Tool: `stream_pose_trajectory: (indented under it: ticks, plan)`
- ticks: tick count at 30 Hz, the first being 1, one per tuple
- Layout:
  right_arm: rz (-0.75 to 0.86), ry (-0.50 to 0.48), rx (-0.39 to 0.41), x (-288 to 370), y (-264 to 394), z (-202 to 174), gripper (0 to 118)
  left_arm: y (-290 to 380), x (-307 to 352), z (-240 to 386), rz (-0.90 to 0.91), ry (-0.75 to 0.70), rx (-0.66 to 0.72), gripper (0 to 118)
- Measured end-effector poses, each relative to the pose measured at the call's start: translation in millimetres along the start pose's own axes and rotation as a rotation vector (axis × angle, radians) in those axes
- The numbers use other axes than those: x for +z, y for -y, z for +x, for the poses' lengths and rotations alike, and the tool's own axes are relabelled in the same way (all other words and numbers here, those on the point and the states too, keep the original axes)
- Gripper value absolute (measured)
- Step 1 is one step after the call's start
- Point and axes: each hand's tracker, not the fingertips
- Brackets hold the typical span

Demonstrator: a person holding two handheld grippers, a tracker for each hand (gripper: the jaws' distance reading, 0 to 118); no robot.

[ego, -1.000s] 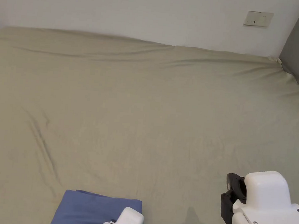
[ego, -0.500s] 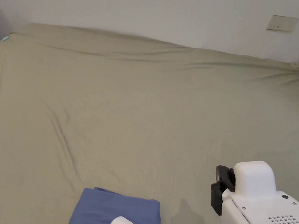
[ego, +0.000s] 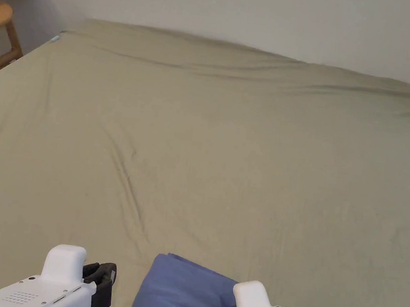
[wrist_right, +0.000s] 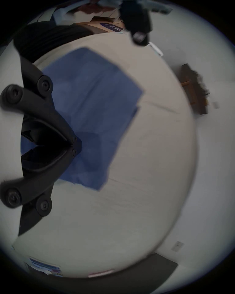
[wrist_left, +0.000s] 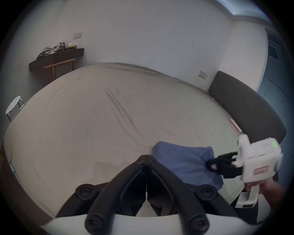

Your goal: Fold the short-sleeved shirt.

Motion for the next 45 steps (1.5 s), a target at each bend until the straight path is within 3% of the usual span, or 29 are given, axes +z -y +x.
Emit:
stream_pose_trajectory:
  ticks: [2,4,8,9,10,11,13,16,18,20,21,22,24,25,26,27,28,30,31,33,39,45]
  plan:
    - [0.075,-0.020,-0.027,3.2,6.2,4.5,2,-0.6,-3.1,-7.4,-0.041,0.021,0.017,0]
    - [0.053,-0.020,-0.012,5.1,0.6,5.0,2,-1.0,-10.5,-14.4,-0.080,0.023,0.047,2]
    - [0.043,-0.036,0.015,3.9,-0.2,5.9,2,-4.6,-34.8,-32.4,-0.197,0.177,0.207,35]
    - [0.049,-0.040,0.025,4.2,1.2,6.1,2,-5.7,-42.1,-37.1,-0.232,0.231,0.253,35]
    - [0.055,-0.043,0.035,5.0,3.3,7.3,2,-6.2,-49.4,-40.0,-0.261,0.286,0.282,68]
    - [0.060,-0.049,0.041,5.2,4.2,8.4,2,-5.5,-59.5,-42.6,-0.286,0.354,0.309,91]
    - [0.066,-0.064,0.023,4.4,4.5,11.5,2,-2.7,-78.1,-45.1,-0.352,0.432,0.363,116]
    - [0.069,-0.093,-0.028,3.2,6.3,17.5,2,6.0,-109.8,-48.4,-0.445,0.519,0.474,116]
    - [0.078,-0.099,-0.034,3.6,9.0,18.7,2,15.5,-129.2,-47.2,-0.479,0.617,0.556,117]
    - [0.091,-0.097,-0.033,3.5,12.1,17.0,2,15.0,-136.3,-45.1,-0.396,0.751,0.634,116]
    - [0.095,-0.093,-0.030,3.5,12.5,15.9,2,17.2,-142.9,-40.6,-0.469,0.807,0.713,113]
    - [0.097,-0.090,-0.028,3.2,12.4,15.5,2,21.1,-148.3,-35.5,-0.499,0.812,0.765,111]
    - [0.098,-0.083,-0.022,2.8,12.0,14.8,2,25.3,-152.5,-25.3,-0.514,0.713,0.671,105]
    - [0.097,-0.082,-0.018,2.6,11.9,14.8,2,21.5,-151.5,-22.3,-0.507,0.712,0.608,92]
    - [0.098,-0.082,-0.016,3.2,11.0,14.6,2,16.7,-146.7,-20.3,-0.516,0.674,0.549,67]
    - [0.096,-0.083,-0.016,3.5,10.0,15.0,2,14.6,-142.0,-17.0,-0.524,0.544,0.466,34]
    - [0.093,-0.086,-0.018,3.6,9.1,15.8,2,16.8,-140.8,-12.8,-0.532,0.470,0.396,32]
    - [0.086,-0.091,-0.016,3.9,6.3,16.5,2,18.0,-138.2,-14.1,-0.515,0.545,0.466,32]
    - [0.085,-0.091,-0.014,6.6,4.1,16.4,2,15.8,-136.0,-9.3,-0.518,0.496,0.451,32]
    - [0.084,-0.072,-0.016,15.5,-1.9,16.3,2,10.8,-127.1,0.7,-0.484,0.452,0.357,32]
    - [0.303,0.116,0.020,81.6,-30.5,23.5,2,-1.6,-95.1,4.7,-0.436,0.421,0.295,30]
    - [0.513,0.266,0.041,148.5,-62.1,16.3,2,-15.8,-54.5,-14.3,-0.332,0.275,0.142,30]
